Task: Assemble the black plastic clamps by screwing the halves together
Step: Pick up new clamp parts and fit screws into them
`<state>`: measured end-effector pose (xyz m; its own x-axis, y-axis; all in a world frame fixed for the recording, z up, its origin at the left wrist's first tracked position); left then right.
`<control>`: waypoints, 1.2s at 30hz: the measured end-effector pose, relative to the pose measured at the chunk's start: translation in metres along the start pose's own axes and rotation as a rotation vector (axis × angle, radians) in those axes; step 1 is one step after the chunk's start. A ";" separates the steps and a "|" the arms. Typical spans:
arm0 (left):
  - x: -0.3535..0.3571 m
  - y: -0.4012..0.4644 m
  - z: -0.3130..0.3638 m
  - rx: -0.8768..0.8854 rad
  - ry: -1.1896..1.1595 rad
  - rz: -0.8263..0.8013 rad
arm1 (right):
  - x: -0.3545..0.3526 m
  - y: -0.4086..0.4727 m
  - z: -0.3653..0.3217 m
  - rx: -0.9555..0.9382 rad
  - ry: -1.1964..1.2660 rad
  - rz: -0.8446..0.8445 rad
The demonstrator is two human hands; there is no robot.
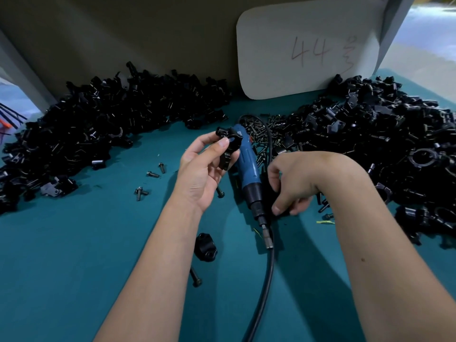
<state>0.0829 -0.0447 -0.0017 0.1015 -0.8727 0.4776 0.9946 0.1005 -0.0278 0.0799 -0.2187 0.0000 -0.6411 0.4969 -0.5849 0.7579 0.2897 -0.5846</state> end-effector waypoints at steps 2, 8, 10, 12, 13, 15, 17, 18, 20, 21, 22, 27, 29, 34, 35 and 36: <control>0.001 -0.001 -0.001 -0.004 0.011 -0.001 | 0.003 0.000 -0.003 -0.017 -0.005 0.022; -0.007 -0.003 0.004 -0.001 -0.015 0.041 | 0.006 0.000 -0.007 -0.112 -0.067 0.081; -0.014 -0.002 0.007 -0.002 -0.027 0.070 | 0.003 -0.004 -0.007 -0.143 -0.054 0.084; -0.022 0.000 0.008 -0.010 -0.029 0.106 | -0.008 -0.009 -0.009 -0.189 -0.002 0.104; -0.023 0.001 0.008 -0.007 -0.027 0.113 | -0.018 -0.012 -0.010 -0.206 0.028 0.123; -0.018 0.000 0.010 0.013 -0.020 0.087 | -0.042 -0.019 -0.004 -0.185 0.041 0.180; 0.000 -0.002 0.012 0.047 -0.011 0.002 | -0.062 -0.025 0.009 -0.099 0.027 0.213; 0.011 -0.004 0.015 0.066 -0.001 -0.056 | -0.066 -0.027 0.016 -0.055 0.015 0.204; 0.038 -0.009 0.017 0.088 0.034 -0.175 | -0.066 -0.029 0.026 0.016 -0.017 0.179; 0.051 -0.012 0.016 0.090 0.063 -0.224 | -0.065 -0.031 0.031 0.043 -0.030 0.178; 0.063 -0.015 0.012 0.089 0.102 -0.259 | -0.064 -0.033 0.035 0.065 -0.035 0.182; 0.092 -0.025 -0.005 0.134 0.330 -0.312 | -0.062 -0.046 0.060 0.108 0.009 0.193; 0.090 -0.023 -0.004 0.151 0.347 -0.288 | -0.055 -0.050 0.065 0.097 0.009 0.172; 0.086 -0.022 -0.004 0.171 0.386 -0.256 | -0.039 -0.048 0.068 0.073 -0.019 0.166; 0.088 -0.022 -0.004 0.179 0.404 -0.262 | -0.037 -0.047 0.067 0.068 -0.032 0.166; 0.089 -0.023 -0.004 0.186 0.420 -0.266 | -0.037 -0.047 0.066 0.062 -0.043 0.167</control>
<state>0.0697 -0.1269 0.0377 -0.1151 -0.9920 0.0527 0.9701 -0.1008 0.2206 0.0599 -0.3041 0.0118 -0.5127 0.4982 -0.6992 0.8461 0.1549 -0.5100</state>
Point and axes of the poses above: each hand's wrist, its own y-axis towards the middle knuckle, its own x-axis out of the palm, z = x × y, the point moved 10 cm from there along y, towards the middle knuckle, and after that the axes turned 9 degrees about y, right-handed, at the moved point
